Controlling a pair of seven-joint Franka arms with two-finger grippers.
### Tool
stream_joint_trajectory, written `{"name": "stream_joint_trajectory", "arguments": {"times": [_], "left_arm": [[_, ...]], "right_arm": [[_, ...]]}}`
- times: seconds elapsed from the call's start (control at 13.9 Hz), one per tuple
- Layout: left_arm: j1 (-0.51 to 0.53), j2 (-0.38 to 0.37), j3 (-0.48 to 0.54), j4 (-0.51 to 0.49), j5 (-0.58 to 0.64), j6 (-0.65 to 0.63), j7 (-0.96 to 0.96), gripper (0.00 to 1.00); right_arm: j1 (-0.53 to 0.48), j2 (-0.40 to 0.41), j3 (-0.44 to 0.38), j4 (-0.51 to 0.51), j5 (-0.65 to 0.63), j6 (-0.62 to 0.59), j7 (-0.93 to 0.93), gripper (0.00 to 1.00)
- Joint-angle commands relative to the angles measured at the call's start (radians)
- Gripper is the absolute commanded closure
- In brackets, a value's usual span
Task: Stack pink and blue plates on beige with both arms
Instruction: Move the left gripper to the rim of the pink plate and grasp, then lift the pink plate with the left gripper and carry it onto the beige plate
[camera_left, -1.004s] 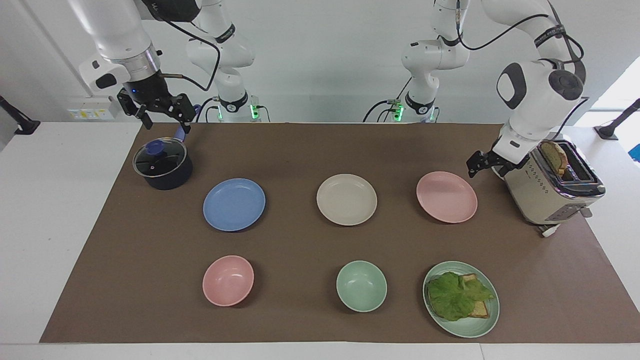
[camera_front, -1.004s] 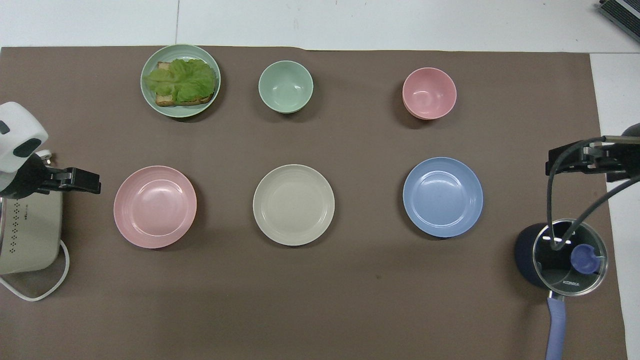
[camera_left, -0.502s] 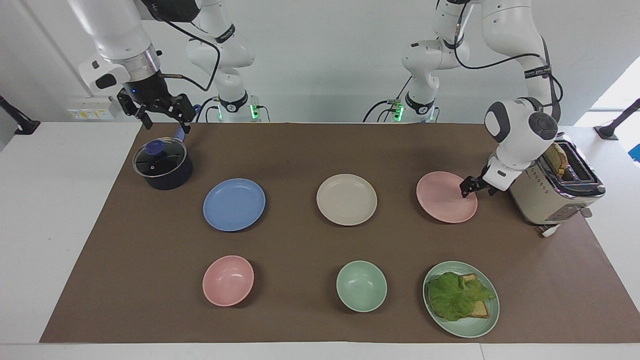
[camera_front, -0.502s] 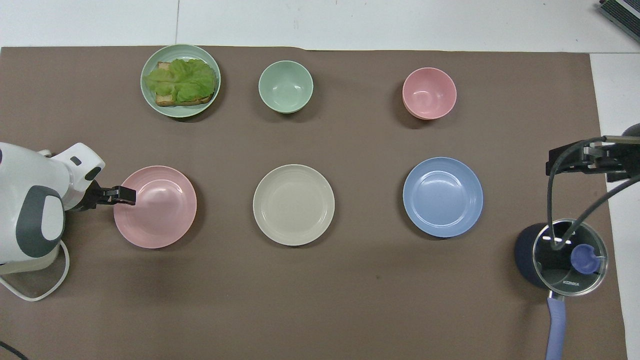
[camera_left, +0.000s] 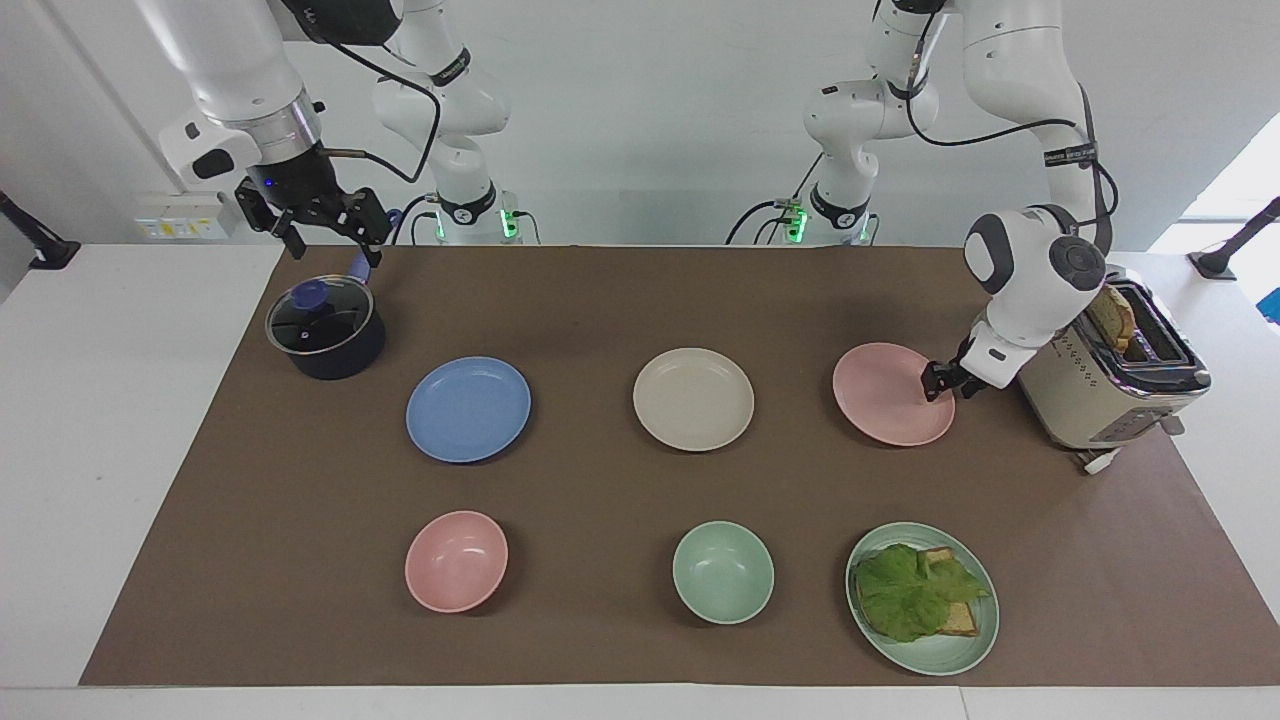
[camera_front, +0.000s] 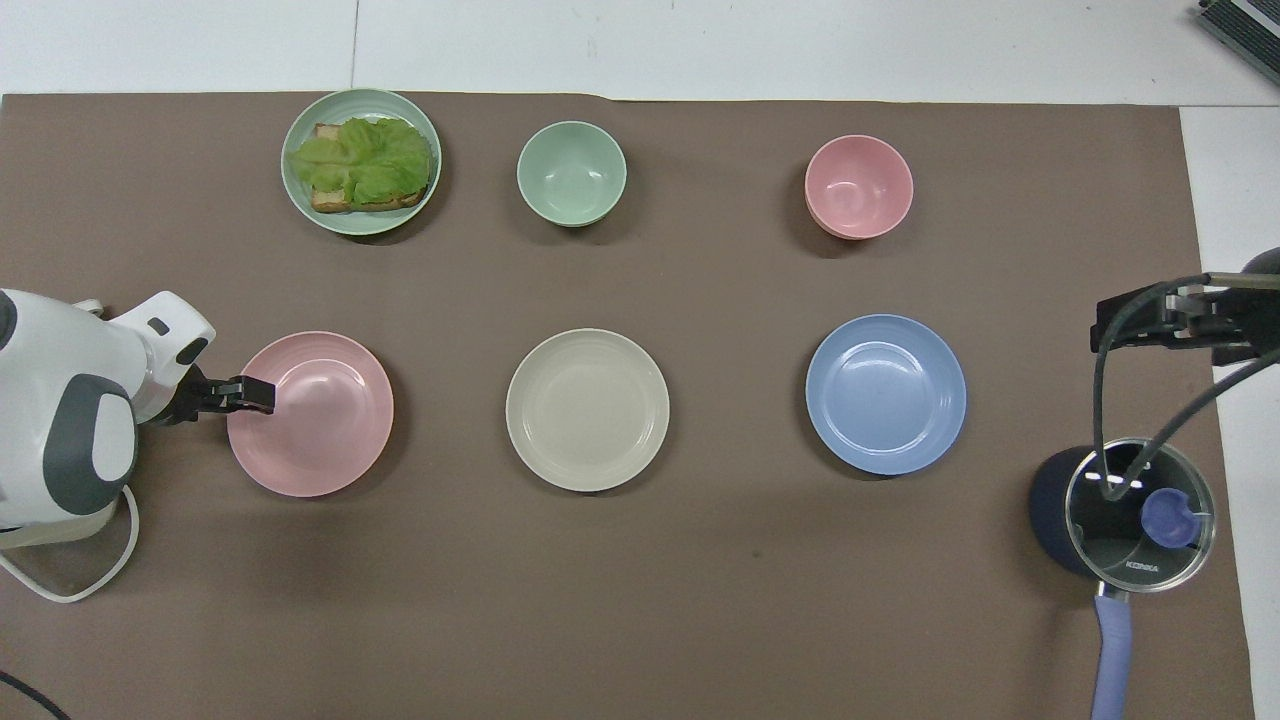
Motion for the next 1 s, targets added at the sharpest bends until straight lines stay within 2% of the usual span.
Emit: {"name": "stream_joint_trajectory", "arguments": {"times": [0.0, 0.22, 0.43, 0.57, 0.72, 0.93], "left_arm": [[0.015, -0.007, -0.006, -0.012, 0.004, 0.019, 0.043, 1.00], [0.043, 0.011, -0.008, 0.047, 0.004, -0.037, 0.106, 1.00], [0.046, 0.013, -0.006, 0.211, 0.002, -0.242, 0.138, 1.00], [0.047, 0.000, -0.006, 0.288, -0.054, -0.341, 0.142, 1.00], [0.047, -0.032, -0.006, 0.325, -0.102, -0.418, 0.142, 1.00], [0.037, -0.091, -0.009, 0.330, -0.202, -0.468, 0.101, 1.00]], "right_arm": [[-0.011, -0.027, 0.006, -0.029, 0.005, -0.005, -0.002, 0.00], [-0.011, -0.028, 0.006, -0.030, 0.005, -0.005, -0.004, 0.00], [-0.011, -0.028, 0.006, -0.030, 0.005, -0.005, -0.009, 0.00], [-0.013, -0.028, 0.006, -0.030, 0.005, -0.005, -0.013, 0.00], [-0.013, -0.028, 0.006, -0.032, 0.005, -0.003, -0.013, 0.00], [-0.013, -0.028, 0.006, -0.033, 0.005, -0.005, -0.015, 0.00]]}}
